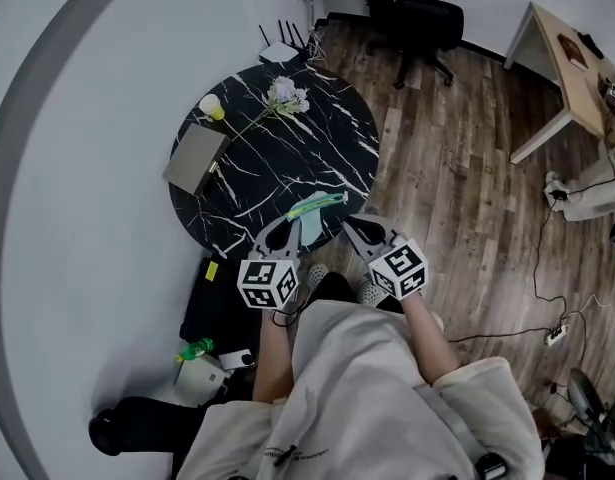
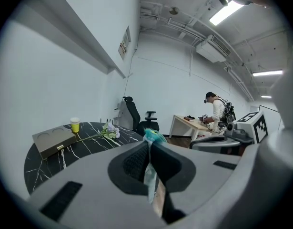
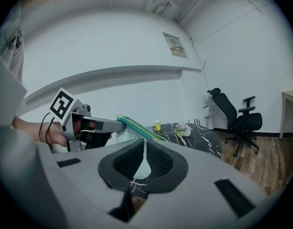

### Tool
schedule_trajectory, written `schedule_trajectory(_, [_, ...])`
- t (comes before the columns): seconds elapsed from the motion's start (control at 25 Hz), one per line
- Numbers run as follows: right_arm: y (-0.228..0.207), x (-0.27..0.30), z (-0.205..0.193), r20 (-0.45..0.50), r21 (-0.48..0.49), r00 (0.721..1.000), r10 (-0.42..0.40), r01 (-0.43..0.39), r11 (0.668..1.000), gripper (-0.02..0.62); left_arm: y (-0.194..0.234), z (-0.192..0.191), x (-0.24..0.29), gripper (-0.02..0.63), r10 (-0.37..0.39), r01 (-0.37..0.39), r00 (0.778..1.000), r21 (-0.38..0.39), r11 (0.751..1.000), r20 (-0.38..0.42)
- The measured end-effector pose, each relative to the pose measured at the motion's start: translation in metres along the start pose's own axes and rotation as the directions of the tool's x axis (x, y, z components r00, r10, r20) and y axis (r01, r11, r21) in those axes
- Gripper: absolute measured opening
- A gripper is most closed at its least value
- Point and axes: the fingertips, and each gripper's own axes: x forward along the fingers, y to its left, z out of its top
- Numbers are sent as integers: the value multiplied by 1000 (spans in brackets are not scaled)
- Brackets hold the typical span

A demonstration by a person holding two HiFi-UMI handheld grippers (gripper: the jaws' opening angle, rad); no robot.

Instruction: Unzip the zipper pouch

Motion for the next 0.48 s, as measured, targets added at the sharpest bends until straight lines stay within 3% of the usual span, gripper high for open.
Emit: schedule_trajectory(0.48, [-3, 2, 5, 1, 23, 1000, 8, -8, 1000, 6, -1, 5, 6, 25, 8, -7, 1000, 12, 1000, -9])
